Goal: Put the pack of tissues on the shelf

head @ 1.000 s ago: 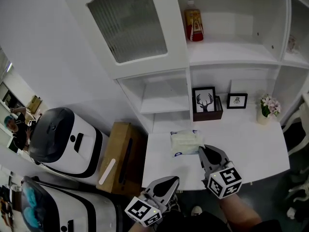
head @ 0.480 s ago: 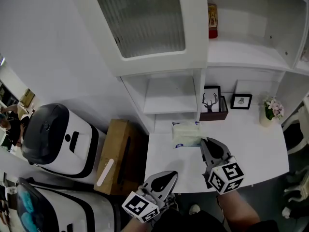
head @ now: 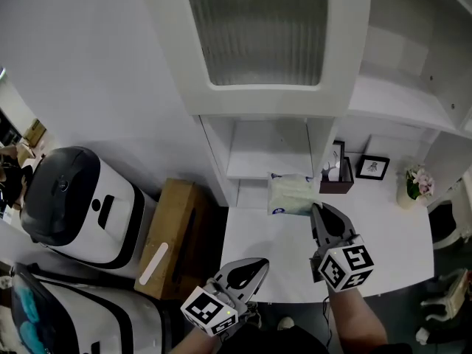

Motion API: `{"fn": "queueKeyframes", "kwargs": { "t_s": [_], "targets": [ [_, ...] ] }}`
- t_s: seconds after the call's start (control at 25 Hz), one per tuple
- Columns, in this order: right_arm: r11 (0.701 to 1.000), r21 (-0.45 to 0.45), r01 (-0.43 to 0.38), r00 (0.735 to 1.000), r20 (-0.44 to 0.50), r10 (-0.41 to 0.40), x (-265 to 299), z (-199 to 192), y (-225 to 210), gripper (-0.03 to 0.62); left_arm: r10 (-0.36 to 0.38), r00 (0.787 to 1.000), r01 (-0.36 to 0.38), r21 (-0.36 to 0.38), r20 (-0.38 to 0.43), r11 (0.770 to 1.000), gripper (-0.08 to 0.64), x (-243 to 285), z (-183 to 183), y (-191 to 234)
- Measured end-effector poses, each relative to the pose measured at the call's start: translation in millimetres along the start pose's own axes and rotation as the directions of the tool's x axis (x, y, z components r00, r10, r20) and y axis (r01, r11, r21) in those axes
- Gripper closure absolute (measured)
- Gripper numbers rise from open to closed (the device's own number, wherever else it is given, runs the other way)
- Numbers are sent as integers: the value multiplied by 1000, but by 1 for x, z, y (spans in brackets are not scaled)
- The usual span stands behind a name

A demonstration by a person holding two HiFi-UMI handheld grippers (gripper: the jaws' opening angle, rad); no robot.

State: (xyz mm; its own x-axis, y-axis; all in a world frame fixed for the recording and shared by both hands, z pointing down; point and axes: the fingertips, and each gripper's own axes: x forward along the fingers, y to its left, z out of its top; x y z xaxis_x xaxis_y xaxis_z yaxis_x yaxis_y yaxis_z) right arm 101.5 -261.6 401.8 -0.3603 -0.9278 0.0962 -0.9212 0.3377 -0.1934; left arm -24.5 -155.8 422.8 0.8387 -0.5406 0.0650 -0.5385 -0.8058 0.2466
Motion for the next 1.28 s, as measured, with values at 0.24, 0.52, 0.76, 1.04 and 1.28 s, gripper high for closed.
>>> {"fn": "queueKeyframes", "kwargs": {
  "t_s": [0.24, 0.52, 0.76, 1.04, 1.28],
  "targets": [
    [1000, -4, 22, 1000, -7, -22, 29, -1, -1, 584, -18, 1000, 18, -11, -6, 1000, 555, 3, 2, 24],
    [999, -4, 41, 999, -19, -41, 61, -4, -9, 584, -39, 999, 38, -25, -20, 999, 555, 13, 0, 50],
    [999, -14, 51, 998, -25, -51, 89, -4, -11, 584, -38, 999, 37, -45, -27, 998, 555, 16, -1, 73],
    [996, -16, 87, 996, -27, -87, 117, -4, -17, 583, -43, 998, 41, -61, -42, 997, 555, 17, -5, 93],
    [993, -24, 113, 993, -32, -114, 135, -7, -23, 583, -40, 998, 36, -80, -49, 996, 555, 16, -10, 108]
  ]
}}
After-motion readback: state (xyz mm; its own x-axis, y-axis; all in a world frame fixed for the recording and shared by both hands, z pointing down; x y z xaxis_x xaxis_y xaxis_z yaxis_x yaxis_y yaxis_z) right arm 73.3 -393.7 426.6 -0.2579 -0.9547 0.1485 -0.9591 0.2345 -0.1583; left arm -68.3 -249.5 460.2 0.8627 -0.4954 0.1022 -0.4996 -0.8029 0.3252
